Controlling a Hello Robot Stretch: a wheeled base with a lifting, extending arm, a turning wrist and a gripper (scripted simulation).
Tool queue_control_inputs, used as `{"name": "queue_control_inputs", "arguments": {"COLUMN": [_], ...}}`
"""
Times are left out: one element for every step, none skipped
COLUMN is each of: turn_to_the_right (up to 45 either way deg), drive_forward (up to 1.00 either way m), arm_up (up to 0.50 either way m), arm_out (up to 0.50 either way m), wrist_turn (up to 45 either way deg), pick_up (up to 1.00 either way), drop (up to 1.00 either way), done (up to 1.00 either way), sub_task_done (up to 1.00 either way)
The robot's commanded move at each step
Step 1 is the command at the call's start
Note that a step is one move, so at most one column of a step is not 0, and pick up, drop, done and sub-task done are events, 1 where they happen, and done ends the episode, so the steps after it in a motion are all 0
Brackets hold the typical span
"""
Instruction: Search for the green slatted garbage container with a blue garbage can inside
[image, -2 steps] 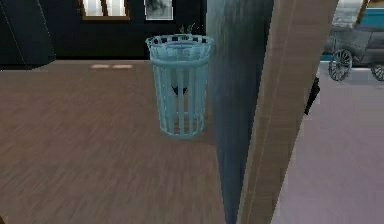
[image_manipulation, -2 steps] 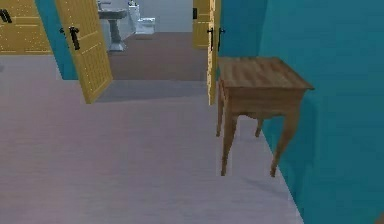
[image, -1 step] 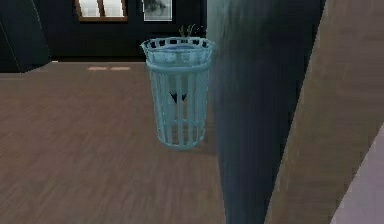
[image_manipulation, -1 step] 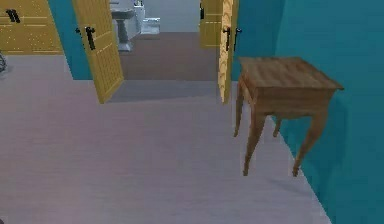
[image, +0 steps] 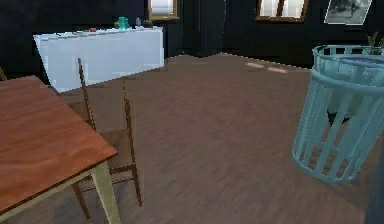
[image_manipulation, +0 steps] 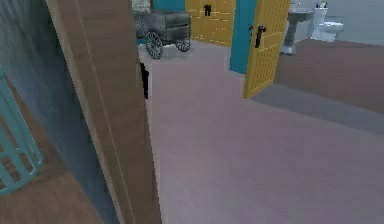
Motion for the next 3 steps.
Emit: {"name": "queue_control_inputs", "arguments": {"turn_to_the_right": [0.0, 45.0, 3.0], "drive_forward": [0.2, 0.0, 0.0], "arm_up": [0.0, 0.0, 0.0], "arm_out": [0.0, 0.0, 0.0], "wrist_turn": [0.0, 0.0, 0.0], "pick_up": [0.0, 0.0, 0.0], "drop": [0.0, 0.0, 0.0], "done": [0.0, 0.0, 0.0], "sub_task_done": [0.0, 0.0, 0.0]}}
